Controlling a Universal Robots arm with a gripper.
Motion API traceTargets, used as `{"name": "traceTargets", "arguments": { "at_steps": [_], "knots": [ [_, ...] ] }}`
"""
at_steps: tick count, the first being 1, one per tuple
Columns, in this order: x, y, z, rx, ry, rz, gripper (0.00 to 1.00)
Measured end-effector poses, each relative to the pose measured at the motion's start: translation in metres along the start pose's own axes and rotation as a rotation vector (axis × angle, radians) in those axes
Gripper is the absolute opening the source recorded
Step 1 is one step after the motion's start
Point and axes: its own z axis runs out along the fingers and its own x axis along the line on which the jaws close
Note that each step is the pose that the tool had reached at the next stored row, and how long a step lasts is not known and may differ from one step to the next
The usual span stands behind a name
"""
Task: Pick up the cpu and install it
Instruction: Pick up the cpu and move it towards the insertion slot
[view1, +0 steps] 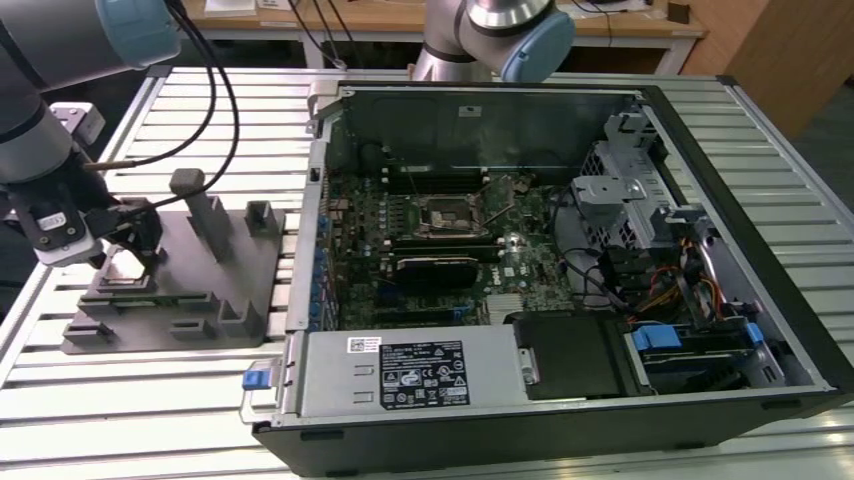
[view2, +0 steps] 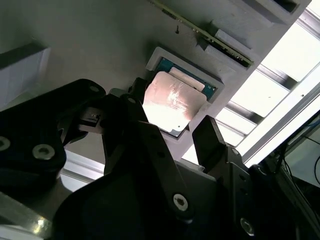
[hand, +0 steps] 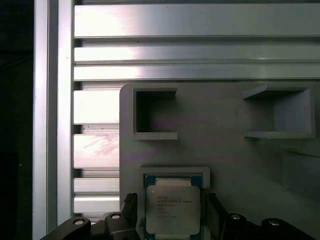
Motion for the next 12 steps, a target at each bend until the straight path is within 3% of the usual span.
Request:
{"name": "traceTargets", "arguments": {
  "at_steps": [7, 12],
  "knots": [
    [-0.0001, -0.0002, 0.0028, 0.0101, -0.0005, 0.000, 0.65],
    [-0.0004, -0.0001, 0.0037, 0.0117, -0.0004, 0.000, 0.63]
  ]
}}
